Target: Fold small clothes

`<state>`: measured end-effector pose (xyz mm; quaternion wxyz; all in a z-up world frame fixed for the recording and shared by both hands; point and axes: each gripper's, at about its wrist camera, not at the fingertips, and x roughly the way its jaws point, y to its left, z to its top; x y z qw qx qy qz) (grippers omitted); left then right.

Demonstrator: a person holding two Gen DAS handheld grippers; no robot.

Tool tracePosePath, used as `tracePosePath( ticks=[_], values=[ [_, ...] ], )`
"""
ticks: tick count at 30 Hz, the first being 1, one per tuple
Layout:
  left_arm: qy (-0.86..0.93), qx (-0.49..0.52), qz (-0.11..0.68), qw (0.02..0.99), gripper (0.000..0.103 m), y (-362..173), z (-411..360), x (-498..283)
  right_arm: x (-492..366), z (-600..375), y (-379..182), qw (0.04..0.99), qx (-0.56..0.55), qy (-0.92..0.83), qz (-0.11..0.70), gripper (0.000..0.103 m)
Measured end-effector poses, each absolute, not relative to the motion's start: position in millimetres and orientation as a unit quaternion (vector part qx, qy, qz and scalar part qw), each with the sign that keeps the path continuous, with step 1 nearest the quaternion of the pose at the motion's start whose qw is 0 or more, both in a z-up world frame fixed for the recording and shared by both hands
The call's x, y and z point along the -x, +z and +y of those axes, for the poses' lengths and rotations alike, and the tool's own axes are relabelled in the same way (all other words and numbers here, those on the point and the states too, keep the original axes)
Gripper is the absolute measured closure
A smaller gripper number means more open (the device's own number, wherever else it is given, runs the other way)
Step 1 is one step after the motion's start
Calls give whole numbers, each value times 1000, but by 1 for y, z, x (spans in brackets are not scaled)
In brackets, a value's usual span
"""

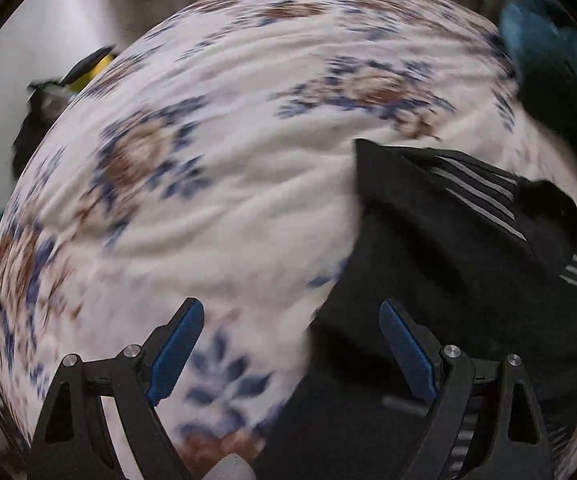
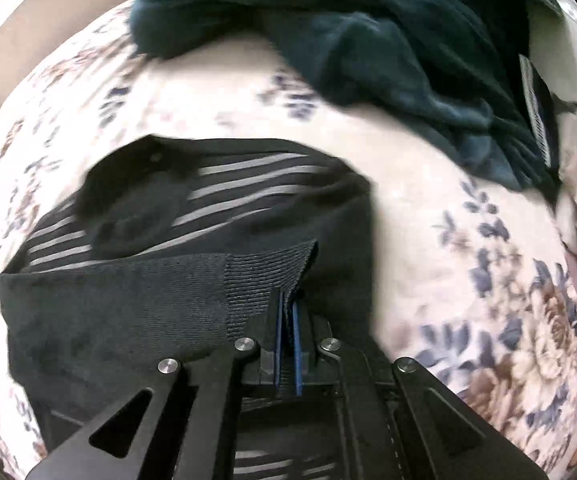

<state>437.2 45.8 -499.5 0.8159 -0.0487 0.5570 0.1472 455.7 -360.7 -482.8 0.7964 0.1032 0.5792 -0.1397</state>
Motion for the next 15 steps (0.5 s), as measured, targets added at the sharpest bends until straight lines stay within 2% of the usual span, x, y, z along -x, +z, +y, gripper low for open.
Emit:
tracePosePath(
  ticks=[9, 15],
  values=[
    [158, 6, 557, 815, 13, -524, 38, -515, -456, -399, -518, 776, -99, -163, 601, 99],
    [181, 50, 560, 807, 13, -525, 62, -515, -455, -412, -530, 760, -104, -177, 617, 99]
  ],
)
